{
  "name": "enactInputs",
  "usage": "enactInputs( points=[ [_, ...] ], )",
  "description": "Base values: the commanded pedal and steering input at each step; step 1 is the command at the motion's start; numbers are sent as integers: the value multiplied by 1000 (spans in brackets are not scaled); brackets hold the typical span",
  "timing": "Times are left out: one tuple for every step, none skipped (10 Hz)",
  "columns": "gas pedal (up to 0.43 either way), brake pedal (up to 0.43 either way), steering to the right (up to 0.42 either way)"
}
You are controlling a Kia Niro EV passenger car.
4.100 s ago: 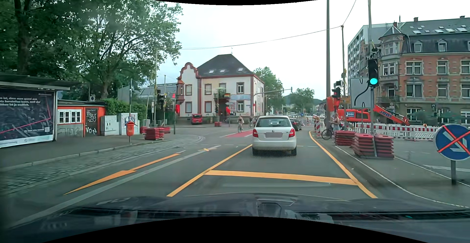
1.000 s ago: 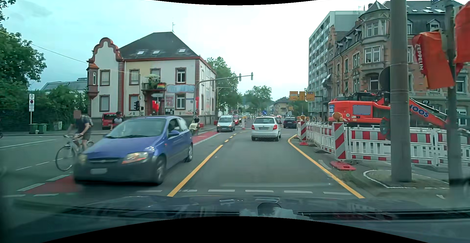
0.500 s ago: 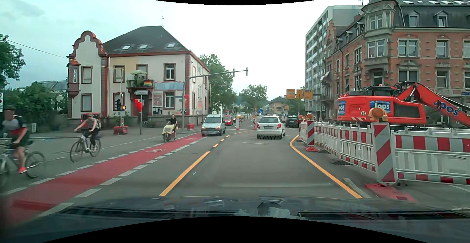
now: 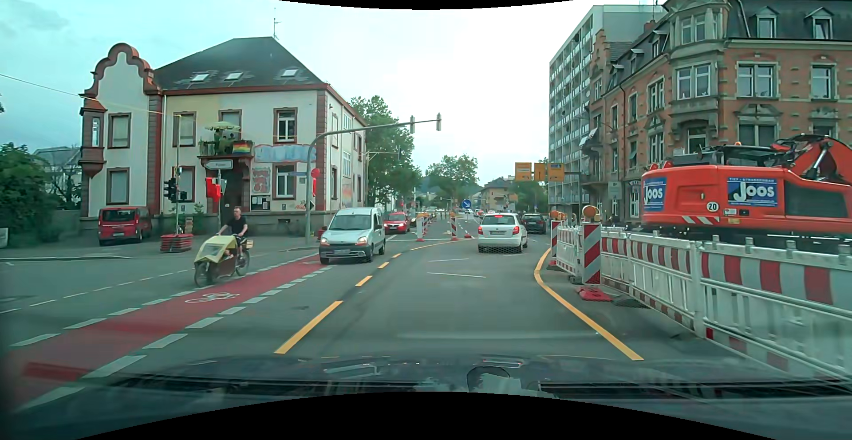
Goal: Follow the waypoints while adhering to traffic rules and regulations
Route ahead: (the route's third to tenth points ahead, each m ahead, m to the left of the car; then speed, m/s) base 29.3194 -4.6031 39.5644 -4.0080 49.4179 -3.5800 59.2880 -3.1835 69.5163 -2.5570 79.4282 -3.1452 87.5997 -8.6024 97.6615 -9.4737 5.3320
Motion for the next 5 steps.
enactInputs(
  points=[
    [87,0,30],
    [79,0,30],
    [79,0,30],
    [79,0,30],
    [67,0,30]
  ],
)
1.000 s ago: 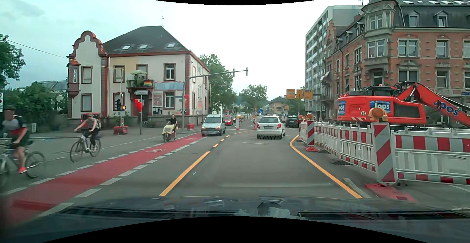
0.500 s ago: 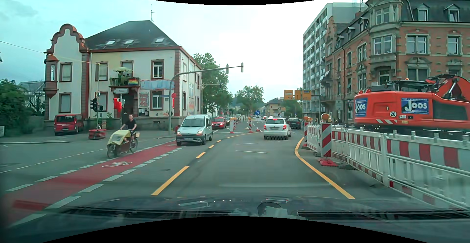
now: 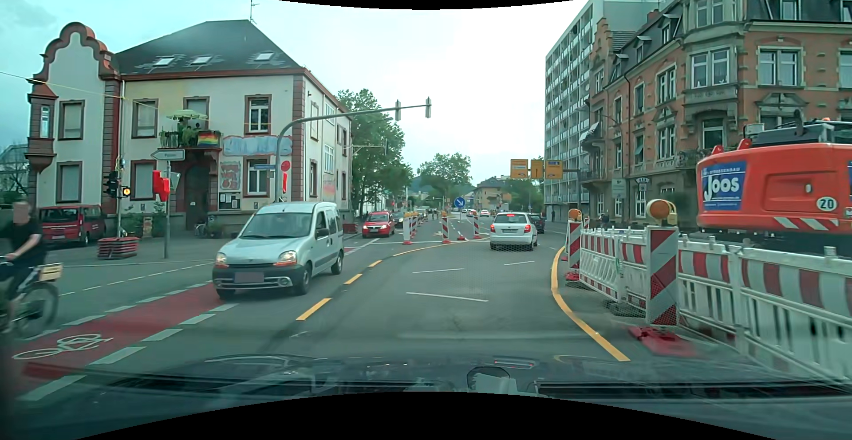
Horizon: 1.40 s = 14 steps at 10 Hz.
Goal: Follow the waypoints while adhering to traffic rules and regulations
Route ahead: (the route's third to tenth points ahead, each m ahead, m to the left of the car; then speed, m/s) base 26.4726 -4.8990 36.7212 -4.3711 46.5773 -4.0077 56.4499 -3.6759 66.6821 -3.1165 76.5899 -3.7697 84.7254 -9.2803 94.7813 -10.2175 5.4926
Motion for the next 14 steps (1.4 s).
enactInputs(
  points=[
    [67,0,30],
    [59,0,30],
    [47,0,30],
    [47,0,31],
    [47,0,33],
    [39,0,35],
    [39,0,39],
    [39,0,47],
    [39,0,61],
    [39,0,72],
    [39,0,84],
    [39,0,86],
    [39,0,86],
    [39,0,86]
  ],
)
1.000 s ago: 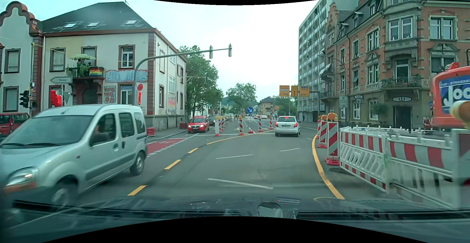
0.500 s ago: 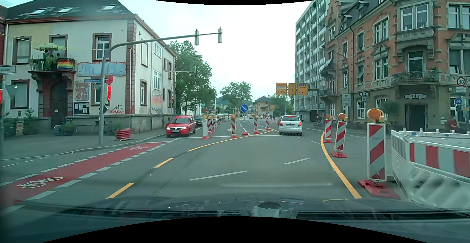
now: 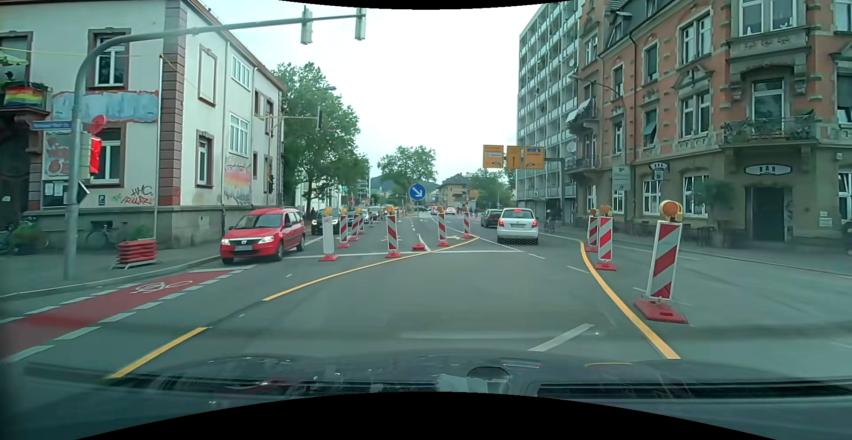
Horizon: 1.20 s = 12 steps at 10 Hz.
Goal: Follow the waypoints while adhering to traffic rules and regulations
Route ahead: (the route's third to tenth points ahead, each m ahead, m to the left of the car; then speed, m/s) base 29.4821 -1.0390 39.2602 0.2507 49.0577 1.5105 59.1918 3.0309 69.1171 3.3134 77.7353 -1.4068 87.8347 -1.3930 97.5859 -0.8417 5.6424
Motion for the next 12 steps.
enactInputs(
  points=[
    [39,0,87],
    [39,0,87],
    [39,0,87],
    [39,0,89],
    [39,0,90],
    [39,0,90],
    [39,0,90],
    [39,0,90],
    [39,0,90],
    [39,0,90],
    [39,0,86],
    [39,0,83]
  ],
)
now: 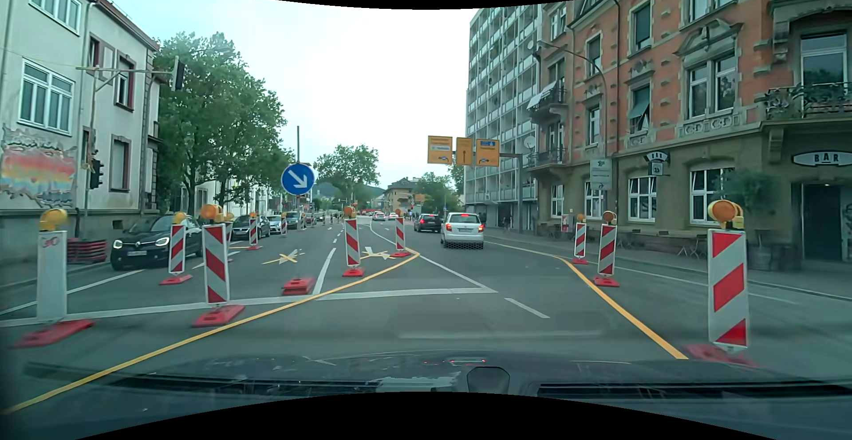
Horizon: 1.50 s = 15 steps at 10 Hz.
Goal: Follow the waypoints while adhering to traffic rules and regulations
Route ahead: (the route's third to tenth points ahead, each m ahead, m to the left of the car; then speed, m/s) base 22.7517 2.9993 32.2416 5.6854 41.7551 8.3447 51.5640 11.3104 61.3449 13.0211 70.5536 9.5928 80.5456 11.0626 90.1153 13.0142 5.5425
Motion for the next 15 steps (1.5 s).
enactInputs(
  points=[
    [39,0,82],
    [39,0,75],
    [39,0,63],
    [39,0,54],
    [39,0,45],
    [39,0,38],
    [39,0,31],
    [39,0,28],
    [39,0,26],
    [39,0,24],
    [39,0,15],
    [39,0,5],
    [39,0,-2],
    [39,0,-5],
    [39,0,-6]
  ],
)
